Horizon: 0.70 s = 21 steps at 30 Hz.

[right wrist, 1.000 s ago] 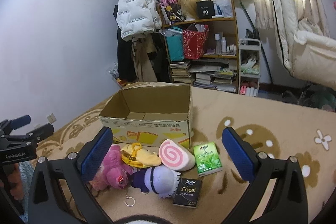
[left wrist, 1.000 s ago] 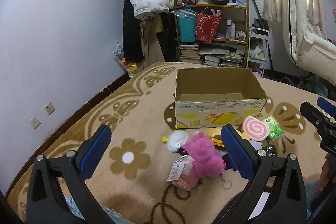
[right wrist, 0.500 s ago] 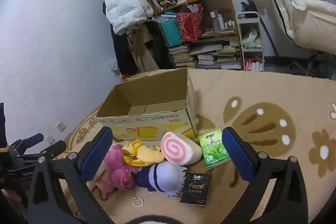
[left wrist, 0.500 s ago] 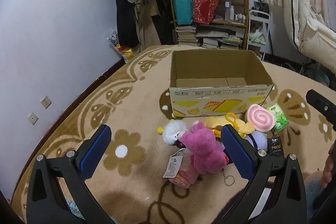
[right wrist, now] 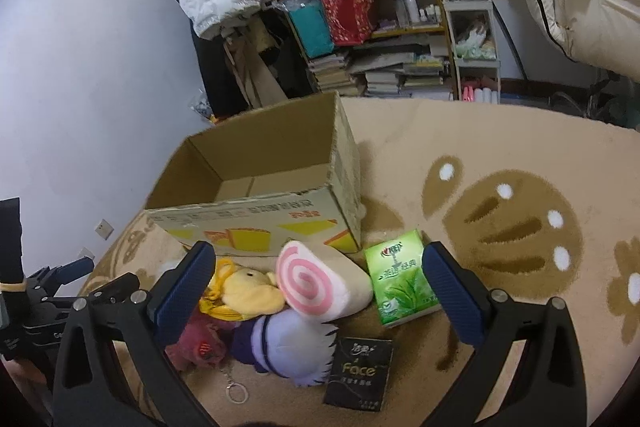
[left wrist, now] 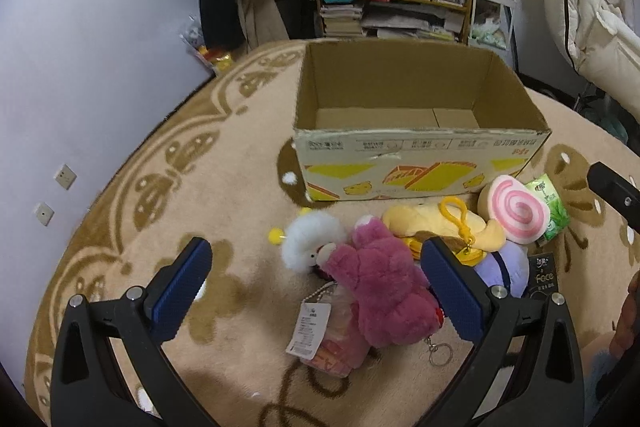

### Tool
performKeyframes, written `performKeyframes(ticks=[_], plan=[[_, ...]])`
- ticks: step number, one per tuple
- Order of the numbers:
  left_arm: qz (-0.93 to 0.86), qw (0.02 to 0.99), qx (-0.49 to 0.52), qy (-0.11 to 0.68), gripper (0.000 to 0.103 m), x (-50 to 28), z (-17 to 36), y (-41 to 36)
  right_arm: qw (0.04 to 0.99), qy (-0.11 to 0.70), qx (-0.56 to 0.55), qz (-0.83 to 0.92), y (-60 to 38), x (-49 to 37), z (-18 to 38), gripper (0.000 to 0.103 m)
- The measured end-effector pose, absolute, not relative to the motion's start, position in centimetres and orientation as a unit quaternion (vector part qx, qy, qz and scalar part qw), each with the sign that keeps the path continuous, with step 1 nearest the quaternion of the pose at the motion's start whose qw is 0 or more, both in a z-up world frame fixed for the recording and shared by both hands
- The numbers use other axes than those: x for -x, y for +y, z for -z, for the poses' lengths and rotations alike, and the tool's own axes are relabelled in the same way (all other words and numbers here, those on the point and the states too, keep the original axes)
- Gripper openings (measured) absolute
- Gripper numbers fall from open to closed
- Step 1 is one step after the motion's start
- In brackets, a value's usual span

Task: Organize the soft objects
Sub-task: 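Lower the right tool onto the green tissue pack while the left tool closes on the pink bear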

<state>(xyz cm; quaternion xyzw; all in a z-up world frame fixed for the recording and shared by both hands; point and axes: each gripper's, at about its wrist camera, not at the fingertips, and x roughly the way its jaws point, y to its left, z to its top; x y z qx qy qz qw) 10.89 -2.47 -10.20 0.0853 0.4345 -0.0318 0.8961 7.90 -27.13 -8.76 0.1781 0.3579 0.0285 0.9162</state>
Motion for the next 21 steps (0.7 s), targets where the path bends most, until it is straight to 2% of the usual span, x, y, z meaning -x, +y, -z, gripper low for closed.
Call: performKeyframes(ticks=[14,21], plan=[[0.040,0.862,-0.116,0.491,0.103,-14.7,15.8,-4.8,0.887,0.413,-0.206,0.006,-29.8,-12.2,14.0,0.103],[0.038,0.856,-0.091,0.507,0.103,-15.4,16.6,-4.7,0.872,0.431,-0.229,0.028,-31.2,-12.9,16.1,0.095]])
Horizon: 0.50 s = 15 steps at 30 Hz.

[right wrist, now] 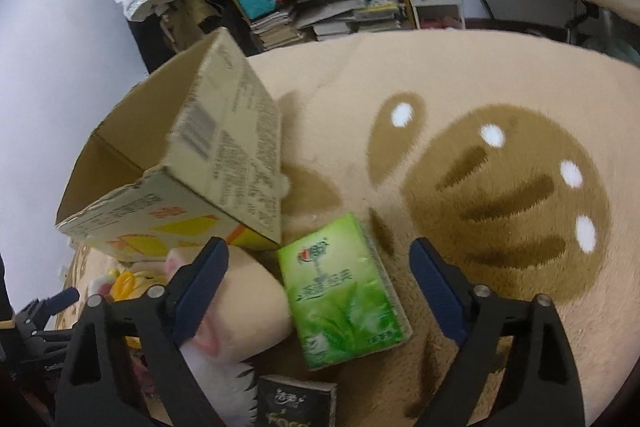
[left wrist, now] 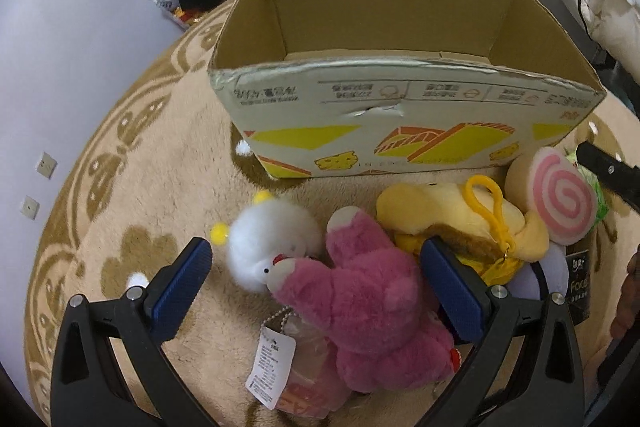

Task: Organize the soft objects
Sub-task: 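Lower the right tool onto the green tissue pack while the left tool closes on the pink bear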

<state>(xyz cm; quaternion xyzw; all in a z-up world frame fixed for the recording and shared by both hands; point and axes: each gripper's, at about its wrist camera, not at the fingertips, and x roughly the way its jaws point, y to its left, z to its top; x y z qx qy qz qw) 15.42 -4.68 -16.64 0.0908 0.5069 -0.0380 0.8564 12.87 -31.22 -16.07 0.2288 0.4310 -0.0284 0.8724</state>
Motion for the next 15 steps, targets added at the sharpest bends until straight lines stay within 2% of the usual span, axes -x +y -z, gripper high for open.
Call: performKeyframes(ticks=[5,15], plan=[[0.040,0.853,-0.077,0.515,0.103,-15.7,16.8,-4.1,0.864,0.436,-0.251,0.020,-31.7,-13.1,17.2,0.095],[0.048,0.838,-0.063,0.540,0.103,-15.6,17.6,-3.4,0.866,0.444,-0.226,0.033,-31.4,-13.2,17.1,0.092]])
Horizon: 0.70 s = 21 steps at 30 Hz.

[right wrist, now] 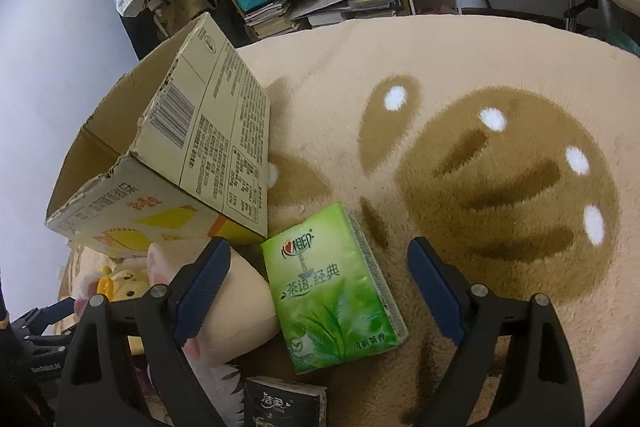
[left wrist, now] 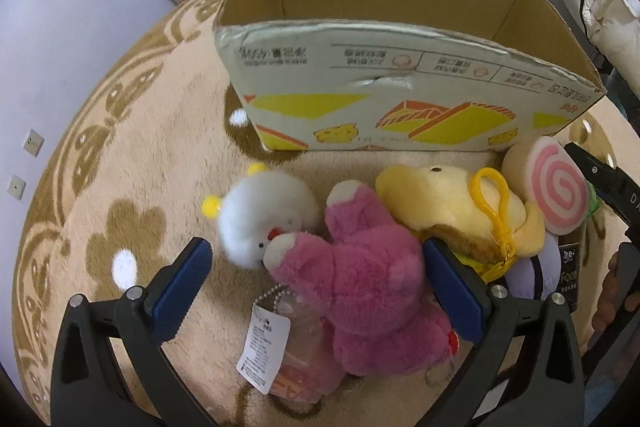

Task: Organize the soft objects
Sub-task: 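Lower the right tool onto the green tissue pack while the left tool closes on the pink bear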

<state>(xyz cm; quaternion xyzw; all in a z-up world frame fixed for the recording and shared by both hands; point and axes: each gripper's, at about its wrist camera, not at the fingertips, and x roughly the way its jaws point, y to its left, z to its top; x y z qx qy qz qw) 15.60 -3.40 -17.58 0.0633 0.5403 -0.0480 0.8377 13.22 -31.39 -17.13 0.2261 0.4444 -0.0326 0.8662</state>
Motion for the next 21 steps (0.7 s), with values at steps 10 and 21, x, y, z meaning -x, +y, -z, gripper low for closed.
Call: performKeyframes(ticks=[10,21], plan=[[0.068,0.838,-0.080,0.536,0.090,-14.8,17.4,-4.1,0.859,0.453,-0.232,0.044,-32.3,-12.9,17.5,0.071],[0.076,0.832,-0.086,0.542,0.070,-14.5,17.9,-4.9,0.855,0.473,-0.209,0.041,-31.4,-13.5,18.0,0.072]])
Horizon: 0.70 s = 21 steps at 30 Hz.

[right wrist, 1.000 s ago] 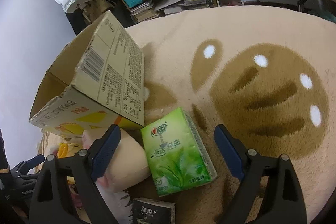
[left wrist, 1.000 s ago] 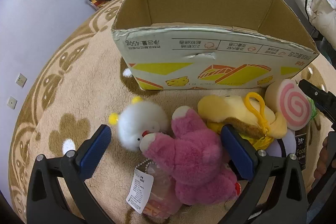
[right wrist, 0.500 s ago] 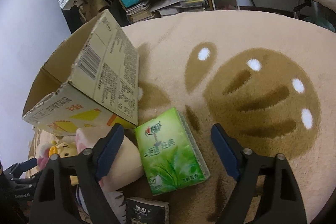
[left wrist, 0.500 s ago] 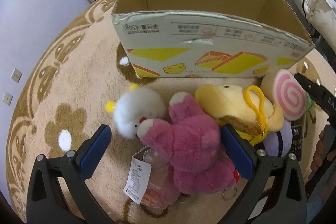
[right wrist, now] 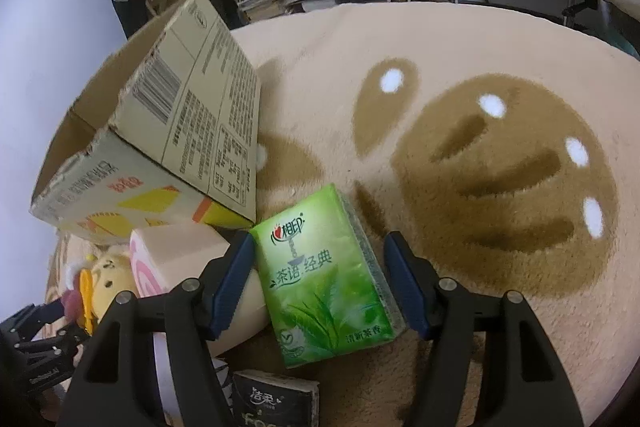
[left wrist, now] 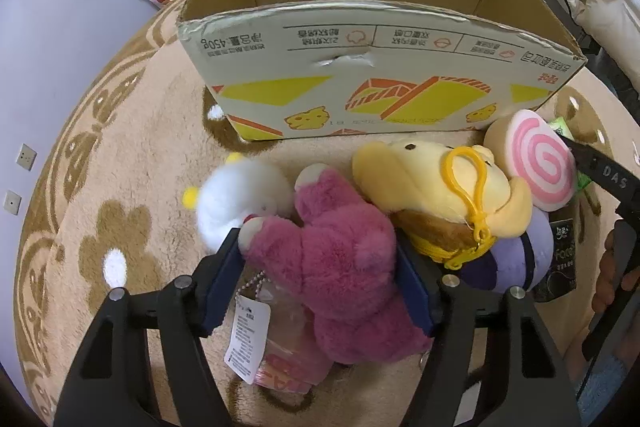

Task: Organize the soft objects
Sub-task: 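Lower the right tool onto the green tissue pack while the left tool closes on the pink bear, then lift the green tissue pack with the right tool while the left tool lifts the pink bear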

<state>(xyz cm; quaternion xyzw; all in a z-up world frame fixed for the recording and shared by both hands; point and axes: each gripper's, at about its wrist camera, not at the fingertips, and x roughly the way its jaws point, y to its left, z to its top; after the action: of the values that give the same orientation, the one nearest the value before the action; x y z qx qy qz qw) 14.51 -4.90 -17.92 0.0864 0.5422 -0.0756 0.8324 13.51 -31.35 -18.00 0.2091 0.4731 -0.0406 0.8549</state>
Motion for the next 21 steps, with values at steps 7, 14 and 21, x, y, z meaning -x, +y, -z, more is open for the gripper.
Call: performKeyframes(ticks=[7,14,21], plan=[[0.073,0.832,-0.091,0.542,0.071,-14.5,17.9,-5.0,0.850,0.486,-0.199,0.043,-31.1,-13.9,18.2,0.072],[0.076,0.835,-0.099,0.535,0.066,-14.1,17.4,-5.1,0.842,0.500,-0.195,0.049,-30.9,-14.4,18.5,0.069],[0.069,0.847,-0.099,0.517,0.063,-13.1,15.9,-4.9,0.849,0.477,-0.224,0.046,-31.8,-13.2,18.0,0.064]])
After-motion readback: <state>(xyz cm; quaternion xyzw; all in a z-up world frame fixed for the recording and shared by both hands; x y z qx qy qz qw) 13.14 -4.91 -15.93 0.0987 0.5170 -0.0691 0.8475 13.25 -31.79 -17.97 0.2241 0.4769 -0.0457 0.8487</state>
